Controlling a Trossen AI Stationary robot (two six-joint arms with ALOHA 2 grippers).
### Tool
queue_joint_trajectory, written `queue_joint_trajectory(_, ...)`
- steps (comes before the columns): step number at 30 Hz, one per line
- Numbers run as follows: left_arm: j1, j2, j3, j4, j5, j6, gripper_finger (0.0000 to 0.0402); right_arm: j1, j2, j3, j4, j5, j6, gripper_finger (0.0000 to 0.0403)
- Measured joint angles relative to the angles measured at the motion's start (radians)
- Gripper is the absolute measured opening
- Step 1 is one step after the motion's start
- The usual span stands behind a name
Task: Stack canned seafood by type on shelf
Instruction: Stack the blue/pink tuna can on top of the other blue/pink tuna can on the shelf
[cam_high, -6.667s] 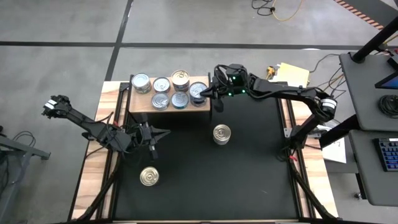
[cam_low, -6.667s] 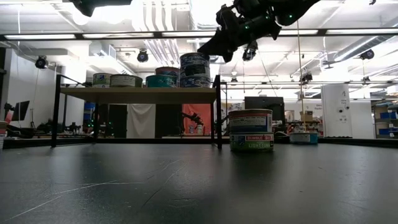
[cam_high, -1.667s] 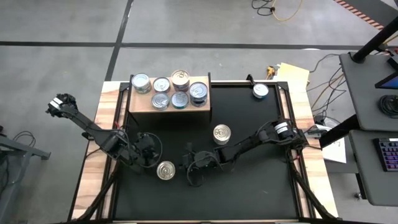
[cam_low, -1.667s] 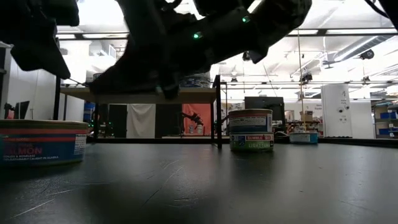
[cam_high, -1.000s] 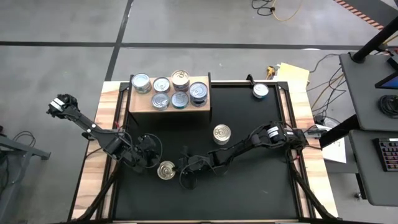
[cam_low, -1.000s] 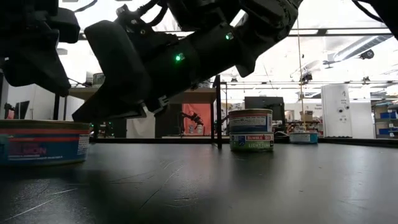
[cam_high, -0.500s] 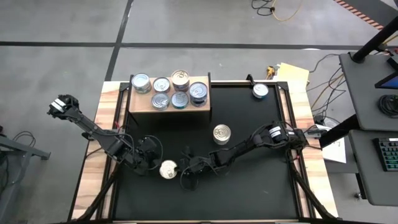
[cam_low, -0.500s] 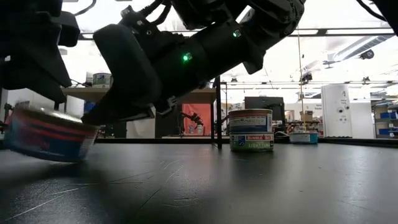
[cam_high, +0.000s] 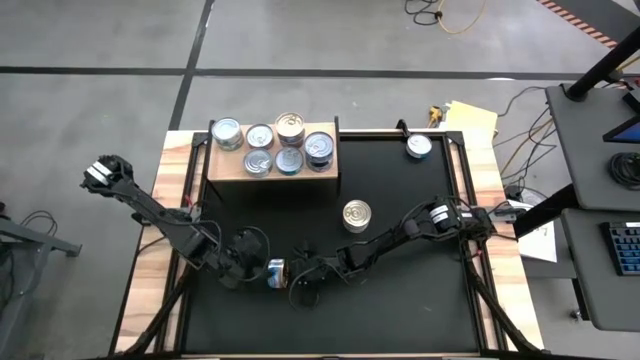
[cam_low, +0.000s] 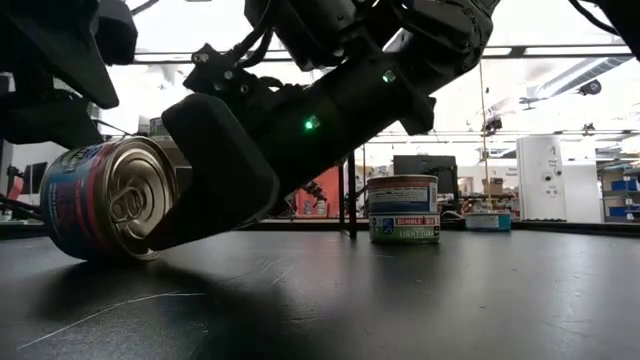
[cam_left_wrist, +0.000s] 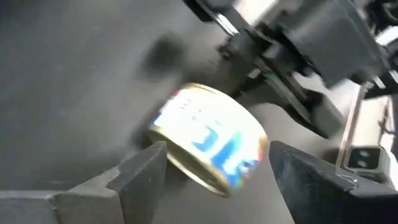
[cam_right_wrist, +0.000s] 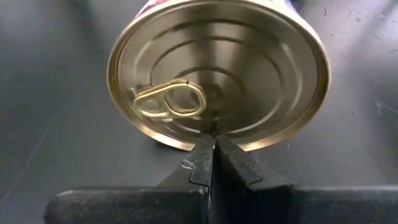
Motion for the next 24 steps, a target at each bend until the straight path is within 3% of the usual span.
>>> queue_joint_trajectory(15,0.0,0.259,0.207,-0.165,0.039,-0.136,0.0277,0.0,0.0,0.001,0.007,0.004,0.01,0.0009)
queue_joint_trajectory(24,0.0,0.287,0.272,-0.274,0.008,-0.124,0.031,0.007,-0.001,0.002,0.011,0.003,0.009,0.0009)
